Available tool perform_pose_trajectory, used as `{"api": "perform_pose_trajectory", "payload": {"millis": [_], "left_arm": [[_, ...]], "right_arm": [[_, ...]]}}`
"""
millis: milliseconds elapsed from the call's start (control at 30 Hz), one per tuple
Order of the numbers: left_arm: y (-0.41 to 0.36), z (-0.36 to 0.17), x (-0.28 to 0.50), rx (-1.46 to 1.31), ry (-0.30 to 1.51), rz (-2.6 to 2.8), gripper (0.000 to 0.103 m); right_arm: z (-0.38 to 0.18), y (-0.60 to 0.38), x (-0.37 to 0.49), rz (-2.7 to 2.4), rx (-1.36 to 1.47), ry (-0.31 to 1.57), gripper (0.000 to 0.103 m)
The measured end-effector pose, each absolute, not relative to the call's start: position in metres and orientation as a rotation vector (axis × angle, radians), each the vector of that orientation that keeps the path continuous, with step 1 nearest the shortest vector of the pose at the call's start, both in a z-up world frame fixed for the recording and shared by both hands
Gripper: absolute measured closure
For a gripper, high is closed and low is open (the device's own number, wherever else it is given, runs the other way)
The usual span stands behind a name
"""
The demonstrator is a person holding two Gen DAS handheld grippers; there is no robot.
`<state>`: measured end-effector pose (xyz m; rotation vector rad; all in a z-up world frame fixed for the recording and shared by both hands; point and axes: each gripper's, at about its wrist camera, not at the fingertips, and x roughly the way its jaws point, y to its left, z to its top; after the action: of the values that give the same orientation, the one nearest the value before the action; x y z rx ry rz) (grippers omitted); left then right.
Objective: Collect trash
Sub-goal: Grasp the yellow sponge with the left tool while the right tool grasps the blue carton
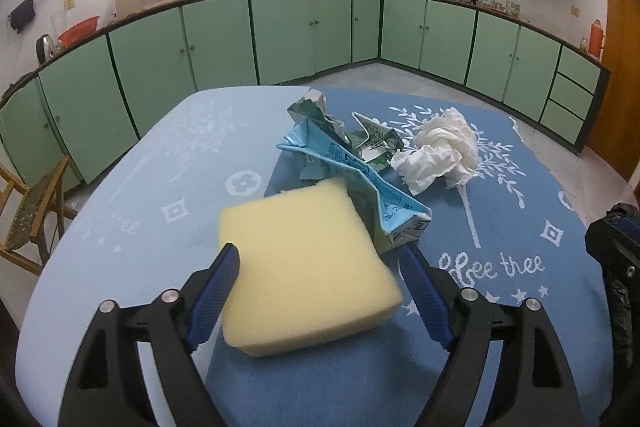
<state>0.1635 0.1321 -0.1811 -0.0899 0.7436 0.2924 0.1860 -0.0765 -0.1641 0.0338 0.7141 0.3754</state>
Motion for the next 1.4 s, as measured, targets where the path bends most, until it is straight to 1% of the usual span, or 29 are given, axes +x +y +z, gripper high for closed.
{"api": "perform_pose_trajectory", "payload": {"millis": [67, 167, 200, 233, 267, 300, 333, 433, 500, 533, 567, 600, 633, 700, 733, 900, 1067, 1133, 1400], "left_arm": [[0.133, -0.180, 0.164, -0.091, 0.739, 0.301, 0.030], [0.137, -0.179, 0.163, -0.108, 0.731, 0.298, 0.036], [0.138, -0.179, 0.162, -0.107, 0.729, 0.295, 0.040], [0.137, -0.177, 0.161, -0.107, 0.721, 0.281, 0.048], [0.136, -0.177, 0.160, -0.105, 0.715, 0.269, 0.053], [0.134, -0.175, 0.159, -0.099, 0.710, 0.256, 0.063], [0.131, -0.173, 0.158, -0.087, 0.707, 0.242, 0.069], [0.129, -0.172, 0.157, -0.089, 0.710, 0.228, 0.071], [0.130, -0.172, 0.156, -0.096, 0.719, 0.215, 0.068], [0.130, -0.171, 0.154, -0.096, 0.713, 0.215, 0.063], [0.130, -0.170, 0.153, -0.097, 0.710, 0.219, 0.056], [0.132, -0.170, 0.152, -0.107, 0.714, 0.234, 0.039], [0.134, -0.169, 0.150, -0.120, 0.713, 0.245, 0.032], [0.140, -0.170, 0.147, -0.140, 0.718, 0.266, 0.032], [0.141, -0.171, 0.146, -0.136, 0.722, 0.280, 0.028], [0.153, -0.183, 0.149, -0.171, 0.758, 0.293, 0.021], [0.144, -0.181, 0.155, -0.173, 0.758, 0.274, 0.021], [0.140, -0.181, 0.157, -0.176, 0.766, 0.271, 0.017], [0.135, -0.184, 0.159, -0.163, 0.776, 0.291, 0.016]], "right_arm": [[-0.164, -0.076, 0.186, 0.376, 0.032, 0.716, 0.010], [-0.165, -0.076, 0.186, 0.378, 0.032, 0.720, 0.010], [-0.165, -0.076, 0.186, 0.378, 0.032, 0.720, 0.010], [-0.164, -0.075, 0.185, 0.379, 0.031, 0.719, 0.010], [-0.163, -0.074, 0.185, 0.381, 0.030, 0.718, 0.010], [-0.163, -0.074, 0.185, 0.383, 0.029, 0.717, 0.010], [-0.162, -0.073, 0.185, 0.385, 0.028, 0.715, 0.010], [-0.160, -0.071, 0.184, 0.390, 0.028, 0.712, 0.010], [-0.159, -0.069, 0.184, 0.396, 0.027, 0.709, 0.010], [-0.158, -0.068, 0.184, 0.398, 0.025, 0.708, 0.010], [-0.158, -0.067, 0.183, 0.401, 0.023, 0.708, 0.010], [-0.158, -0.066, 0.183, 0.402, 0.023, 0.710, 0.010], [-0.158, -0.066, 0.183, 0.403, 0.022, 0.711, 0.010], [-0.159, -0.066, 0.182, 0.404, 0.021, 0.714, 0.010], [-0.160, -0.066, 0.182, 0.404, 0.022, 0.716, 0.010], [-0.161, -0.066, 0.183, 0.406, 0.025, 0.718, 0.010], [-0.163, -0.067, 0.184, 0.406, 0.023, 0.723, 0.010], [-0.164, -0.068, 0.185, 0.404, 0.028, 0.727, 0.010], [-0.167, -0.075, 0.187, 0.397, 0.035, 0.731, 0.010]]}}
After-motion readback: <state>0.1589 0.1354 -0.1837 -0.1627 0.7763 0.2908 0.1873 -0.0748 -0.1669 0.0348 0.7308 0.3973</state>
